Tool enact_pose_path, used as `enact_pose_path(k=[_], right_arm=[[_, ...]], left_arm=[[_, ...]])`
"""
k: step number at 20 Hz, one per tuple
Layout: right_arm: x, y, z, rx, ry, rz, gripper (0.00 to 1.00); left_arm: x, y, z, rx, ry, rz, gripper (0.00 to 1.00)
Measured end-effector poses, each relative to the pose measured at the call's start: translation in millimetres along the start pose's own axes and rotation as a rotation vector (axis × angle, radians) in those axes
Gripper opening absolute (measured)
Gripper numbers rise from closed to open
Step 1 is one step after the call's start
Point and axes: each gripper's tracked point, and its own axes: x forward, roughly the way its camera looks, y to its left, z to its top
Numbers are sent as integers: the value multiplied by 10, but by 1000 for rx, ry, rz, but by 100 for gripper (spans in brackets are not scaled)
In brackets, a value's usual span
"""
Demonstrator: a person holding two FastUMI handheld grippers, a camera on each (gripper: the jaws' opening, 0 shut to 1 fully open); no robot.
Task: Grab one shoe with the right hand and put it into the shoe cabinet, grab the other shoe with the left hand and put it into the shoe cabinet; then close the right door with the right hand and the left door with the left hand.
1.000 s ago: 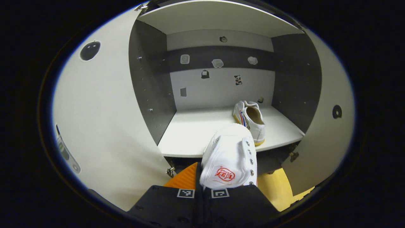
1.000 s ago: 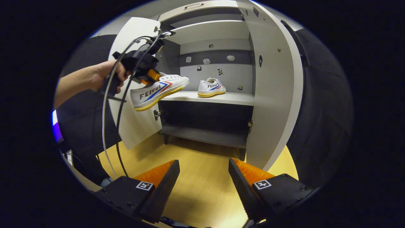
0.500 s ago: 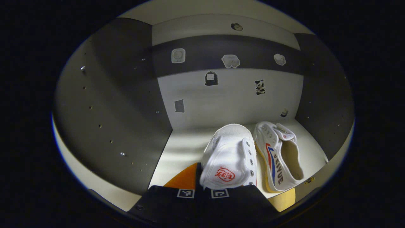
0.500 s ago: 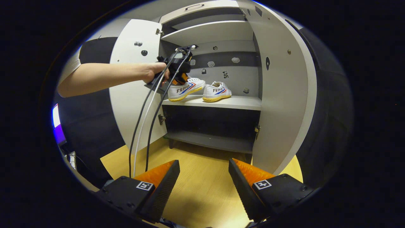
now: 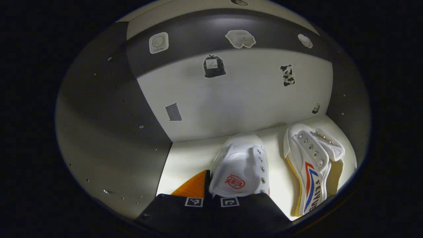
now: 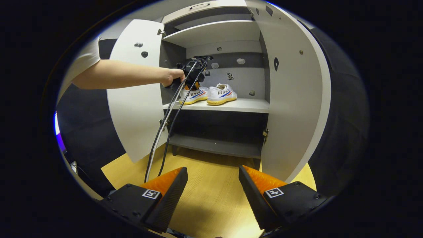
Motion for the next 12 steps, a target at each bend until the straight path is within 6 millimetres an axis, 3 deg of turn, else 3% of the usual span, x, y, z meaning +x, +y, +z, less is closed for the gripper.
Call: enact_pose_path(k=[2, 4, 7, 9, 12], right_arm=[[0, 17, -21, -3, 6, -6, 98], [-17, 15, -3, -13, 1, -17, 99], [-57, 2, 52, -12, -12, -38, 99], [-81, 11, 106, -5, -24, -50, 98], [-169, -4, 210, 1, -39, -80, 99]], left_arm=[[-35, -13, 15, -11, -13, -4, 6], [-139, 24, 22, -15, -37, 1, 18], [-476, 164, 7, -27, -92, 16, 67], [-773, 120, -53, -34, -133, -28, 100], [-1359, 3, -239, -43, -227, -92, 97]])
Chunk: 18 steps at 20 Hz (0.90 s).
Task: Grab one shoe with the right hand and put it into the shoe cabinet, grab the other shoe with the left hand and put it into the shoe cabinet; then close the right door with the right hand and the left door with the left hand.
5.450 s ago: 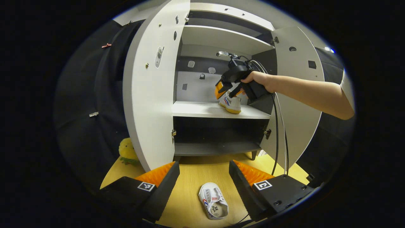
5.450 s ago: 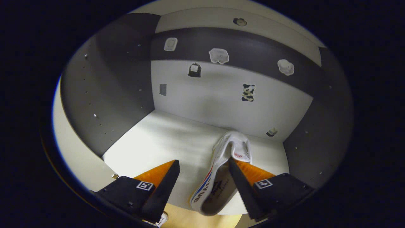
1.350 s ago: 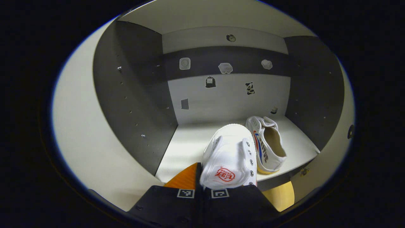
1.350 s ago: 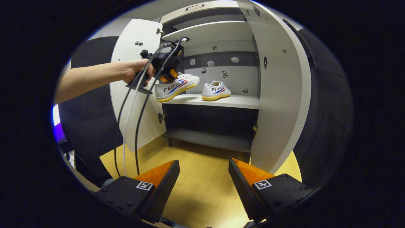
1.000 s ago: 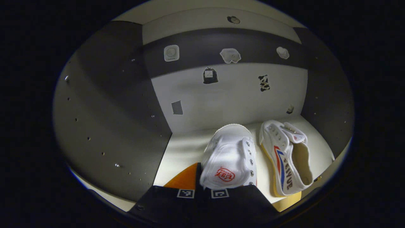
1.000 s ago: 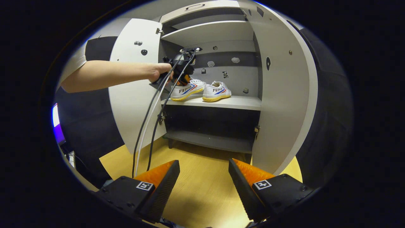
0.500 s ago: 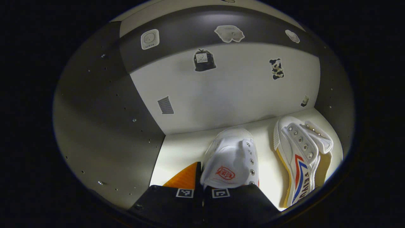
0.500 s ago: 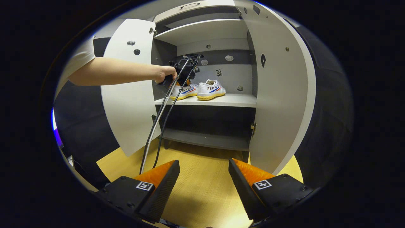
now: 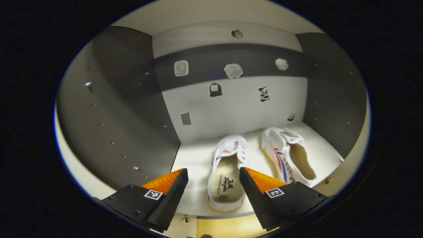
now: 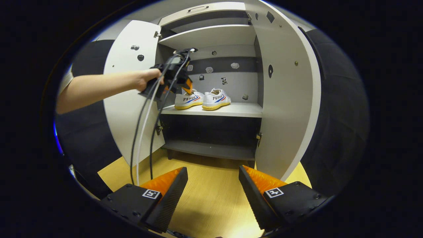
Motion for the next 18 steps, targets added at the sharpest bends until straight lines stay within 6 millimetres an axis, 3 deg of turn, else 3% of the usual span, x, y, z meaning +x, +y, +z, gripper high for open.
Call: enact_pose_path(k=[3, 5, 8, 11, 15, 18], right_arm=[[-196, -52, 203, 13, -31, -35, 99], [-388, -124, 356, 22, -55, -68, 99], [-671, -297, 594, 41, -73, -139, 98], [-953, -707, 853, 70, -97, -288, 98], [-1354, -1094, 1037, 150, -95, -395, 98], [-1361, -1522, 1201, 212, -114, -434, 98]], left_arm=[[-747, -242, -114, -15, -114, -93, 96], [-1233, -322, -289, -21, -159, -145, 96], [-1773, -386, -650, -48, -175, -220, 96], [-2106, -346, -1014, -38, -164, -262, 96], [-2354, -275, -1356, -58, -144, -303, 97], [-2438, -240, -1493, -127, -120, -288, 96]])
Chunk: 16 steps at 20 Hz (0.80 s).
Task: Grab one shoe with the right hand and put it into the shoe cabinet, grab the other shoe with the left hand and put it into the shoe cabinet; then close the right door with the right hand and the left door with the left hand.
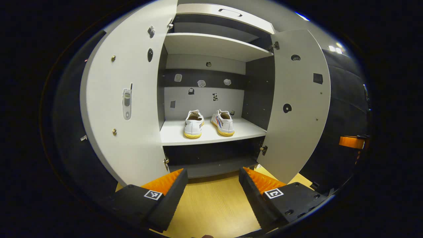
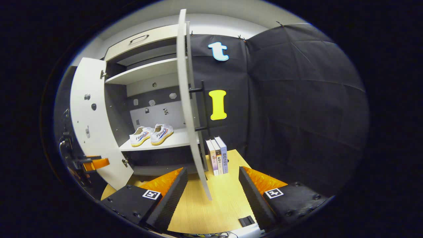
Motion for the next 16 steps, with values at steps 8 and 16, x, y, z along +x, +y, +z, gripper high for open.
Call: enact_pose_path(k=[8, 16], right_arm=[[1085, -385, 555, 71, -79, 21, 98], [1382, -206, 752, 26, -111, 54, 96]], left_arm=[[-125, -281, -174, -48, -13, 136, 95], [-386, -220, -491, -127, 33, 233, 95]])
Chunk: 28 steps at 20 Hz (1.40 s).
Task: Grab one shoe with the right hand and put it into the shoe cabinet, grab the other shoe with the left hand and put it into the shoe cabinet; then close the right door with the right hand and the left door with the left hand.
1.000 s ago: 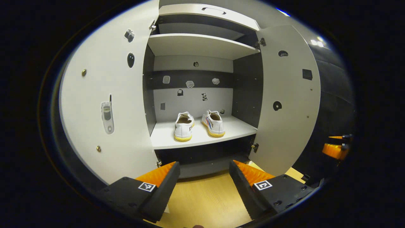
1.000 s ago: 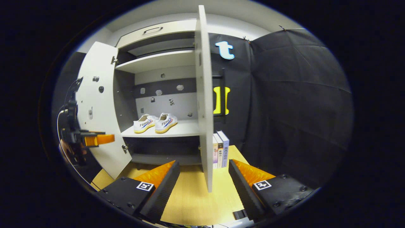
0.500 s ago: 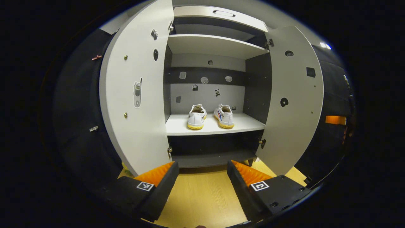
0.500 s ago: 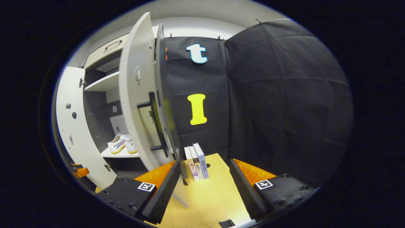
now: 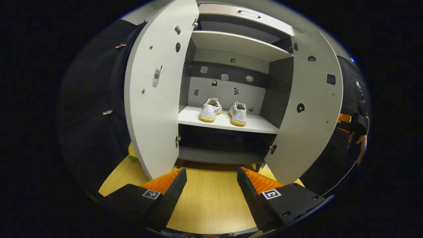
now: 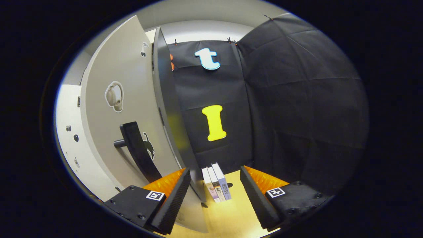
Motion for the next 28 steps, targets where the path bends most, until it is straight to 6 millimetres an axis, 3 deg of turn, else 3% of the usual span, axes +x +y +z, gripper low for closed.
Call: enact_pose_path(k=[4, 7, 9, 16, 18, 21, 24, 28], right_arm=[[-62, 108, -61, -65, 9, -18, 96], [-103, 328, -112, -60, 14, 9, 96], [-139, 591, -172, -69, 25, 50, 96], [-189, 1833, -352, -46, 35, 241, 96], [-224, 2189, -484, -55, 65, 304, 96], [-337, 2527, -628, -89, 65, 346, 97], [-490, 2691, -862, -121, 85, 366, 98], [-727, 2692, -1235, -115, 128, 337, 99]], left_arm=[[-63, 87, -92, 5, 20, 0, 95], [-95, 139, -77, 13, 14, -2, 95], [-112, 166, -58, 14, 9, -14, 95], [-231, 487, -49, 29, -2, -1, 95], [-276, 645, -50, 17, -8, 13, 95], [-357, 970, -62, -15, -18, 60, 95], [-463, 1418, -44, -34, -27, 128, 95], [-564, 2089, 130, -26, -54, 230, 95]])
